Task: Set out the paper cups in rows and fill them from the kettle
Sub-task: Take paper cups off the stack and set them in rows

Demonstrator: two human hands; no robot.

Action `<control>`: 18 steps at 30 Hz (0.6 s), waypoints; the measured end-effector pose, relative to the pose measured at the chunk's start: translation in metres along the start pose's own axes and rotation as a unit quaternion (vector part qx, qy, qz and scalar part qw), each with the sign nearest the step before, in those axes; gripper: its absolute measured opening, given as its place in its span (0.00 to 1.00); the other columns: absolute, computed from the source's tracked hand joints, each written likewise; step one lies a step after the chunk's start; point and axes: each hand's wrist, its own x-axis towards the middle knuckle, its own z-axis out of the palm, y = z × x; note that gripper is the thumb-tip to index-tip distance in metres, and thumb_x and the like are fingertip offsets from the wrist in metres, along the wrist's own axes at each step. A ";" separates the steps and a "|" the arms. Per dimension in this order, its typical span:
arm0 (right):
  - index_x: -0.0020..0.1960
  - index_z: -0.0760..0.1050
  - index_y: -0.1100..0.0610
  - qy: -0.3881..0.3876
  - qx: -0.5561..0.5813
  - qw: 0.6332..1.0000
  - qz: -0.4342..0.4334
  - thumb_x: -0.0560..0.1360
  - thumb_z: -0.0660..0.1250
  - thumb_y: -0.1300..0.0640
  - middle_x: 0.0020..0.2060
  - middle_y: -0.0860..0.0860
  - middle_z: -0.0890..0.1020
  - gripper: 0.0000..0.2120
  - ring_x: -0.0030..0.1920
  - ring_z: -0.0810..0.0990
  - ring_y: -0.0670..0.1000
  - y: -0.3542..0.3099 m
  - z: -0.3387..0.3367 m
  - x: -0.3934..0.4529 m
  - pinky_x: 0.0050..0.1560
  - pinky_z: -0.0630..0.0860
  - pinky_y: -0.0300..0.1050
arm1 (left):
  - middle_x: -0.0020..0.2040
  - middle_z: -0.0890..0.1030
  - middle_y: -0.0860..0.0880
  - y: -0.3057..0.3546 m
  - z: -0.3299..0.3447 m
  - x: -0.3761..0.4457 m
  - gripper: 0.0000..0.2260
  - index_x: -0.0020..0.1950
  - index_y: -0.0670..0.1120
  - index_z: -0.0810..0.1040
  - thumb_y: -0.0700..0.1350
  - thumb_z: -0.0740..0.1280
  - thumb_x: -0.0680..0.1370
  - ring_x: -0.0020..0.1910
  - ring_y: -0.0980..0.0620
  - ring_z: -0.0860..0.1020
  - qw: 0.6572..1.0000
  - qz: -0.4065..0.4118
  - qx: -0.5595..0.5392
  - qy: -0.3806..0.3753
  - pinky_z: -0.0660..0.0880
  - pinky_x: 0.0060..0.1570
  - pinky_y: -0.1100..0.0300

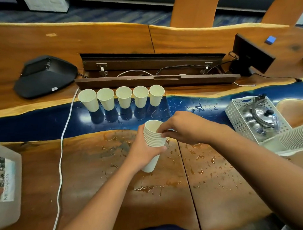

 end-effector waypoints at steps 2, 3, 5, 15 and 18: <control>0.65 0.77 0.47 0.018 -0.001 1.000 -0.007 0.82 0.62 0.51 0.57 0.44 0.83 0.14 0.53 0.80 0.47 -0.001 -0.001 -0.006 0.55 0.74 0.42 | 0.57 0.76 0.58 0.003 0.003 -0.004 0.37 0.67 0.56 0.64 0.47 0.81 0.65 0.55 0.56 0.77 1.000 0.007 0.001 0.003 0.77 0.52 0.57; 0.65 0.78 0.47 0.028 -0.002 1.000 -0.008 0.81 0.63 0.51 0.57 0.43 0.83 0.14 0.53 0.80 0.47 -0.001 -0.001 -0.008 0.53 0.72 0.39 | 0.57 0.76 0.58 0.004 0.003 -0.005 0.37 0.67 0.56 0.64 0.47 0.81 0.65 0.55 0.56 0.77 1.000 0.009 0.002 0.004 0.77 0.53 0.56; 0.65 0.78 0.47 0.044 -0.004 0.999 -0.008 0.81 0.63 0.50 0.57 0.43 0.83 0.14 0.51 0.80 0.45 -0.001 -0.002 -0.014 0.49 0.69 0.37 | 0.57 0.76 0.58 0.007 0.006 -0.007 0.37 0.68 0.56 0.64 0.46 0.81 0.65 0.55 0.57 0.77 1.000 0.019 0.002 0.004 0.77 0.52 0.58; 0.61 0.80 0.47 0.069 0.025 0.997 0.021 0.77 0.70 0.47 0.54 0.44 0.84 0.14 0.48 0.78 0.43 0.005 -0.006 -0.041 0.51 0.70 0.37 | 0.58 0.76 0.59 0.016 0.025 -0.023 0.37 0.68 0.56 0.64 0.47 0.81 0.65 0.55 0.60 0.77 0.999 0.035 0.002 0.004 0.74 0.49 0.64; 0.61 0.81 0.46 0.075 0.041 0.996 0.005 0.76 0.70 0.48 0.56 0.44 0.83 0.14 0.56 0.78 0.46 0.008 -0.004 -0.047 0.57 0.74 0.43 | 0.58 0.76 0.58 0.016 0.032 -0.027 0.37 0.68 0.55 0.65 0.46 0.81 0.65 0.55 0.59 0.77 0.999 0.026 -0.011 0.017 0.72 0.46 0.67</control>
